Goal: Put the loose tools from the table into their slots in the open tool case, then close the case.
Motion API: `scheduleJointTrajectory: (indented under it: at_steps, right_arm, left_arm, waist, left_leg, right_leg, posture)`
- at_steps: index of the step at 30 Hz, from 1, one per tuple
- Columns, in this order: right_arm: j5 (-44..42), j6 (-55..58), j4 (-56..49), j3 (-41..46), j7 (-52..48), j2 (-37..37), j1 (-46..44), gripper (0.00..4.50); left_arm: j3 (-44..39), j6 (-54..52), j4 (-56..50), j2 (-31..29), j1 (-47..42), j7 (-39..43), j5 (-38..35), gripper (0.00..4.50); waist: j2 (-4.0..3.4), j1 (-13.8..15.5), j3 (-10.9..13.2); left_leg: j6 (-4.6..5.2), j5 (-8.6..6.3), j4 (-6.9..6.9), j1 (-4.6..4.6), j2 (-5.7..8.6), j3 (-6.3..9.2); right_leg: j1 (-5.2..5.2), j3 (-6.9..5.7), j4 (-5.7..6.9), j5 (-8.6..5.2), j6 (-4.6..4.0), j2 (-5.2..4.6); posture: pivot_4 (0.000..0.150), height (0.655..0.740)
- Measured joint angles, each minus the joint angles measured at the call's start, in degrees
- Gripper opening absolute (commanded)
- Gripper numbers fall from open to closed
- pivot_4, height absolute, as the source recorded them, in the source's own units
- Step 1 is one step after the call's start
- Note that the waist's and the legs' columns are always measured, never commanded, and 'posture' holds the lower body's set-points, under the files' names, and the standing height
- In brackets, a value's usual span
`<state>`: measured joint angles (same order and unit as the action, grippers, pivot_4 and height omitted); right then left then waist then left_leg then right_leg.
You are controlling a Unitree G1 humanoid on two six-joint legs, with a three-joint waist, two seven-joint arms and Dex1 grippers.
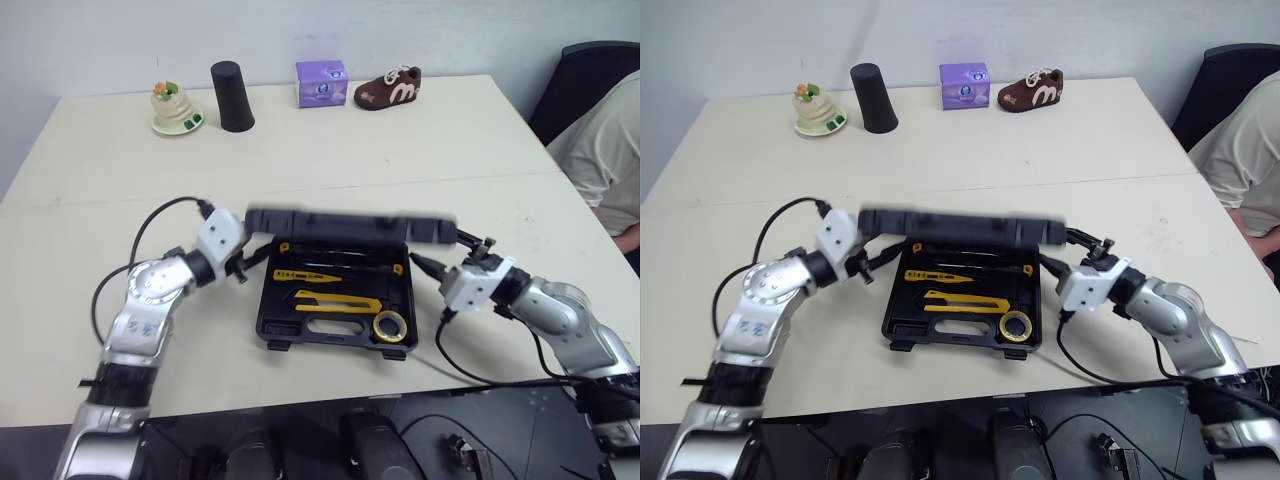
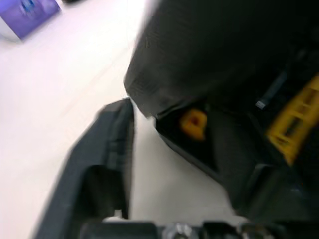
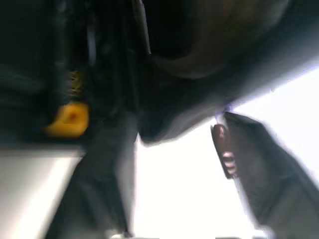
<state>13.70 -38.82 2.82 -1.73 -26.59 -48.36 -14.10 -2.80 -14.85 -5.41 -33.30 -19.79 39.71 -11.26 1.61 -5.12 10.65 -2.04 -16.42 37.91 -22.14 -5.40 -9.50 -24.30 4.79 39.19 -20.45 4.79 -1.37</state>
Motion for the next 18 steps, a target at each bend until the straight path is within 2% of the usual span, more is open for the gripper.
scheduleJointTrajectory:
  at_steps: [2,3,5,6,8,10,11,13,15,18]
  right_arm:
    - [-8.61,5.35,-10.16,3.37,-7.67,-7.65,11.29,3.68]
    - [-13.97,9.47,-14.9,6.73,-11.72,-10.92,17.94,3.68]
    - [-23.42,18.02,-21.98,13.18,-17.05,-13.53,27.01,3.68]
    - [-29.19,23.61,-26.04,17.3,-20.17,-14.63,32.4,3.68]
    - [-37.7,32.17,-30.77,22.81,-24.59,-14.81,38.55,3.68]
    - [-43.55,38.99,-33.62,26.27,-27.29,-14.8,41.08,3.68]
    - [-47.18,43.0,-34.86,27.58,-28.05,-14.8,41.48,3.44]
    - [-52.27,49.03,-36.48,27.59,-29.06,-14.64,41.5,2.82]
    - [-56.2,54.18,-37.61,26.4,-30.75,-14.63,41.85,1.81]
    - [-58.6,59.84,-38.89,22.21,-33.28,-15.47,41.0,0.38]
  left_arm:
    - [-4.14,-12.14,-6.45,-6.95,5.2,6.07,-9.76,4.46]
    - [-8.33,-18.51,-8.61,-12.65,8.88,10.05,-14.9,4.46]
    - [-14.22,-25.84,-11.69,-20.08,13.84,16.55,-21.39,4.46]
    - [-17.29,-29.1,-12.83,-24.42,17.04,20.65,-24.51,4.46]
    - [-20.64,-31.57,-12.23,-27.79,19.29,24.9,-26.83,4.46]
    - [-21.33,-32.0,-10.89,-28.27,18.93,25.99,-27.16,4.46]
    - [-20.32,-32.02,-8.86,-27.53,16.09,25.25,-27.08,4.49]
    - [-17.31,-31.68,-4.55,-24.25,8.42,21.88,-26.09,3.91]
    - [-12.74,-30.26,-0.34,-20.2,0.64,18.35,-23.47,3.13]
    - [-4.58,-26.04,6.23,-13.24,-9.32,14.62,-17.65,1.8]
  waist:
    - [0.06,0.29,0.12]
    - [0.16,0.3,0.14]
    - [0.2,0.32,0.16]
    - [0.24,0.3,0.14]
    - [0.28,0.34,0.15]
    - [0.4,0.54,0.15]
    - [0.45,0.87,0.1]
    - [0.59,1.88,0.07]
    - [0.68,2.61,0.05]
    - [0.71,3.5,0.05]
  left_leg:
    - [-0.01,0.0,-0.08,-0.1,-0.07,0.12]
    - [-0.09,-0.04,-0.03,0.0,-0.18,0.32]
    - [-0.13,-0.08,0.08,0.14,-0.22,0.55]
    - [-0.13,-0.1,-0.03,0.62,-0.2,0.57]
    - [-0.06,-0.32,-0.19,1.52,-0.15,0.77]
    - [0.11,-0.59,-0.67,2.03,-0.02,0.99]
    - [0.15,-0.56,-0.71,2.01,0.05,1.11]
    - [0.21,-0.54,-0.69,1.89,0.1,1.16]
    - [0.51,-0.43,-0.69,1.76,0.18,1.2]
    - [0.39,-0.46,-0.6,1.48,0.41,1.14]
  right_leg:
    - [-0.03,0.15,-0.06,-0.03,-0.04,0.02]
    - [0.21,0.02,-0.2,-0.07,-0.1,0.09]
    - [0.55,-0.15,-0.3,-0.08,-0.13,0.11]
    - [1.07,-0.21,-0.52,-0.08,-0.13,0.08]
    - [2.14,-0.51,-1.0,-0.09,-0.16,0.02]
    - [2.85,-0.84,-1.68,-0.08,-0.29,-0.16]
    - [2.96,-0.95,-1.77,-0.04,-0.43,-0.24]
    - [2.92,-1.05,-1.81,0.09,-0.53,-0.3]
    - [2.85,-1.08,-1.82,0.22,-0.28,-0.3]
    - [2.65,-1.18,-1.93,0.22,-0.25,-0.17]
  posture:
    - [0.15,0.7296]
    - [0.15,0.7296]
    - [0.15,0.7296]
    - [0.15,0.7296]
    - [0.15,0.7296]
    - [0.15,0.7296]
    - [0.15,0.7296]
    - [0.15,0.7296]
    - [0.15,0.7296]
    - [0.15,0.7296]
